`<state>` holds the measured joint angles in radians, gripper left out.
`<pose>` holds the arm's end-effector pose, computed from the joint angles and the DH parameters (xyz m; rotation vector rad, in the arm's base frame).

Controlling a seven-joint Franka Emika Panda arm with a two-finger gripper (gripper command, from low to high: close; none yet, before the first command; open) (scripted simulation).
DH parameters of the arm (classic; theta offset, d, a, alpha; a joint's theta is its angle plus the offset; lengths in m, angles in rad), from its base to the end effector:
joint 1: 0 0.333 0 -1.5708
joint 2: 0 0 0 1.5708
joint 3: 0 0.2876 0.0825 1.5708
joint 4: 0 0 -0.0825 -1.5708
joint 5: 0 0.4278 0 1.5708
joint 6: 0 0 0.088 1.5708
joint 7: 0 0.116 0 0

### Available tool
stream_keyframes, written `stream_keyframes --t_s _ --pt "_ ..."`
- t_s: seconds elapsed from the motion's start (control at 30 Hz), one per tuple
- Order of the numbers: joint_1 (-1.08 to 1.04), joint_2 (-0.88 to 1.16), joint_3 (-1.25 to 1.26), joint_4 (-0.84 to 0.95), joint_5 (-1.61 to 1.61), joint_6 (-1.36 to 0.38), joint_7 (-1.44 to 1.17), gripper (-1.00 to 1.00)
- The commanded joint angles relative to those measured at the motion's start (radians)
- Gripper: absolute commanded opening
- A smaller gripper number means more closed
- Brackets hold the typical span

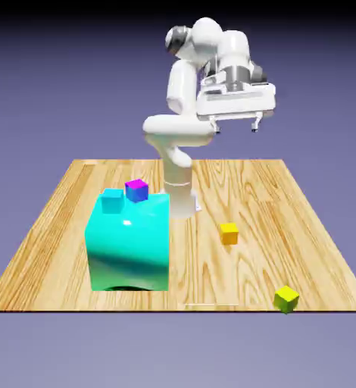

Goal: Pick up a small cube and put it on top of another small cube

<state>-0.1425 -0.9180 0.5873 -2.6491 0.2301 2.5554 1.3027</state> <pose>0.3888 0.1854 0.5151 -2.2907 1.2915 -0.9730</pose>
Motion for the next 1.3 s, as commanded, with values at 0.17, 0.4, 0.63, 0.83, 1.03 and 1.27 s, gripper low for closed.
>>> stream_keyframes --t_s 0.17,0.4,0.63,0.83,1.03,1.27 --pt "-0.057 -0.129 0.217 0.06 0.085 -0.178 0.208 0.0" --pt "-0.124 -0.279 0.471 0.129 0.185 -0.386 0.451 0.0" --pt "-0.191 -0.43 0.725 0.199 0.284 -0.594 0.693 0.0" --pt "-0.248 -0.558 0.942 0.258 0.369 -0.773 0.901 0.0" --pt "-0.305 -0.687 1.16 0.318 0.454 -0.951 1.109 0.0" --pt "-0.356 -0.801 1.352 0.37 0.53 -1.108 1.293 0.0"
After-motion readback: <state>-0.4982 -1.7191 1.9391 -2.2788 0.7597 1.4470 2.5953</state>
